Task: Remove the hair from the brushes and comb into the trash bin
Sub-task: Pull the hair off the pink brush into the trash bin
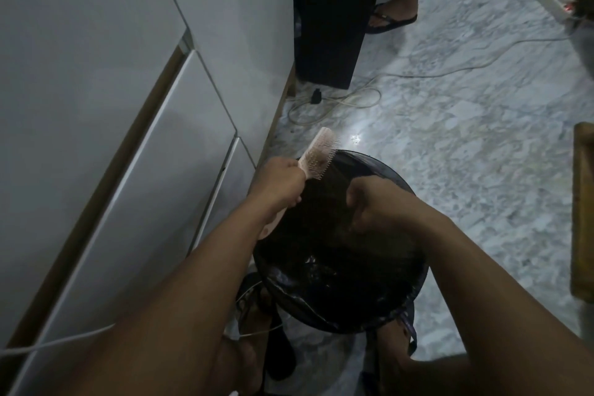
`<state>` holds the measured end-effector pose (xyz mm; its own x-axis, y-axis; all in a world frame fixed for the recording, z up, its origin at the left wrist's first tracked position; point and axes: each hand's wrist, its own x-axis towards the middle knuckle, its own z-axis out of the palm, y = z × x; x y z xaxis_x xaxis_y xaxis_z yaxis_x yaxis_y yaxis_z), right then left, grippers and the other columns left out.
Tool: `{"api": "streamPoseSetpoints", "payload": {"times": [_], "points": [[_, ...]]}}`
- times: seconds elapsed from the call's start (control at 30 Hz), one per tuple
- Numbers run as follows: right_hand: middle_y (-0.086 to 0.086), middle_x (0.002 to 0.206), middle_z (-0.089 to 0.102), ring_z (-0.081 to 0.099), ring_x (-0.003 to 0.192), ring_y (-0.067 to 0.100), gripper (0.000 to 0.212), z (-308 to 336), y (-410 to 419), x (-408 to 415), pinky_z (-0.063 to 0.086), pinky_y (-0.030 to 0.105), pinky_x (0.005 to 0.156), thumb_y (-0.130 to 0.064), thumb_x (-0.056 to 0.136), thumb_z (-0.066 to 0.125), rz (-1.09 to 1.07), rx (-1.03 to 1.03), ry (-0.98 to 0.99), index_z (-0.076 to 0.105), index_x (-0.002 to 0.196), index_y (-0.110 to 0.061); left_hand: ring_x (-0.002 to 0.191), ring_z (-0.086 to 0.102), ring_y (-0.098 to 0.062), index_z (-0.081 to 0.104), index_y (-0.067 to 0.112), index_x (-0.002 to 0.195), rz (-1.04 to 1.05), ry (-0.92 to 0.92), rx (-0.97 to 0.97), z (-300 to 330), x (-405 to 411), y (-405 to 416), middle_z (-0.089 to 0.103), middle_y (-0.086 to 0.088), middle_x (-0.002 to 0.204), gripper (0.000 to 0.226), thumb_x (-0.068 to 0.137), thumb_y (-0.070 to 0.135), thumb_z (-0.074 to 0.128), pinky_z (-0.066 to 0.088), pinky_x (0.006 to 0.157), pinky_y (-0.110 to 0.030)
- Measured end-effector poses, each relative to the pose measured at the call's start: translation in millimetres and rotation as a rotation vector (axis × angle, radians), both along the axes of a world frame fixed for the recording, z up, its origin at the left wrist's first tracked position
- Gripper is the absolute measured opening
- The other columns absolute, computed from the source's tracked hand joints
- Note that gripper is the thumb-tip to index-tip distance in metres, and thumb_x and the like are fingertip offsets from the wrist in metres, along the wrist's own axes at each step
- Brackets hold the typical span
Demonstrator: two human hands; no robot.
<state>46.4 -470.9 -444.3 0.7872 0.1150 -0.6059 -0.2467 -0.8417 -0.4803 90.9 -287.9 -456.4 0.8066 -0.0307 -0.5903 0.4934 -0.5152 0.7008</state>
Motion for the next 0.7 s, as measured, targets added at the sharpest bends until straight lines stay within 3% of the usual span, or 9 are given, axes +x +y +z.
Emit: {"api": "streamPoseSetpoints", "payload": {"times": [0.13, 0.23, 0.33, 0.43, 0.53, 0.7], "points": [[-0.009, 0.082, 0.067, 0.064, 0.082, 0.015, 0.021, -0.5, 0.8, 1.6, 0.048, 0.028, 0.068, -0.018, 0.062, 0.073, 0.026, -0.026, 0.010, 0.060, 0.074, -0.029, 0.063, 0.060, -0.027, 0.066, 0.009, 0.081, -0.078, 0.034, -0.008, 3.7, -2.2, -3.7, 0.065, -0.016, 0.080, 0.021, 0.083, -0.001, 0.048, 0.048, 0.060, -0.036], [-0.010, 0.076, 0.063, 0.060, 0.079, 0.015, 0.015, 4.9, 5.1, 6.3, 0.044, 0.025, 0.068, -0.016, 0.068, 0.067, -0.133, 0.004, -0.193, 0.064, 0.081, -0.024, 0.063, 0.059, -0.026, 0.066, 0.014, 0.075, -0.151, 0.056, -0.002, 5.0, -4.5, -5.9, 0.061, -0.012, 0.073, 0.023, 0.084, -0.001, 0.050, 0.047, 0.055, -0.033], [-0.008, 0.082, 0.069, 0.065, 0.082, 0.012, 0.025, 7.2, 7.5, 9.0, 0.053, 0.029, 0.073, -0.027, 0.069, 0.074, -0.325, 0.105, -0.353, 0.065, 0.093, -0.022, 0.062, 0.059, -0.025, 0.067, 0.018, 0.073, -0.194, 0.071, -0.011, 4.8, -6.9, -7.1, 0.059, -0.009, 0.069, 0.026, 0.084, 0.001, 0.050, 0.048, 0.055, -0.031], [-0.004, 0.087, 0.074, 0.068, 0.085, 0.011, 0.033, 4.1, 11.4, 6.4, 0.056, 0.032, 0.078, -0.031, 0.070, 0.080, -0.309, 0.157, -0.371, 0.068, 0.099, -0.021, 0.067, 0.062, -0.026, 0.072, 0.013, 0.090, -0.257, 0.106, -0.017, 5.5, -8.3, -8.4, 0.063, -0.012, 0.078, 0.028, 0.085, 0.000, 0.048, 0.051, 0.060, -0.035], [-0.002, 0.082, 0.075, 0.069, 0.080, 0.012, 0.018, 4.2, 14.5, 5.3, 0.058, 0.037, 0.077, -0.022, 0.072, 0.079, -0.285, 0.154, -0.397, 0.076, 0.089, -0.020, 0.067, 0.063, -0.026, 0.072, 0.012, 0.093, -0.266, 0.129, -0.027, 5.1, -8.3, -8.5, 0.065, -0.015, 0.082, 0.029, 0.086, -0.001, 0.048, 0.052, 0.061, -0.036], [-0.002, 0.074, 0.075, 0.069, 0.071, 0.006, 0.008, 12.0, 9.1, 7.0, 0.055, 0.024, 0.063, -0.017, 0.069, 0.078, -0.193, 0.136, -0.249, 0.079, 0.076, -0.019, 0.070, 0.062, -0.028, 0.074, 0.008, 0.100, -0.236, 0.108, 0.018, 4.5, -10.0, -8.1, 0.067, -0.018, 0.088, 0.031, 0.086, -0.002, 0.049, 0.050, 0.062, -0.036]]}}
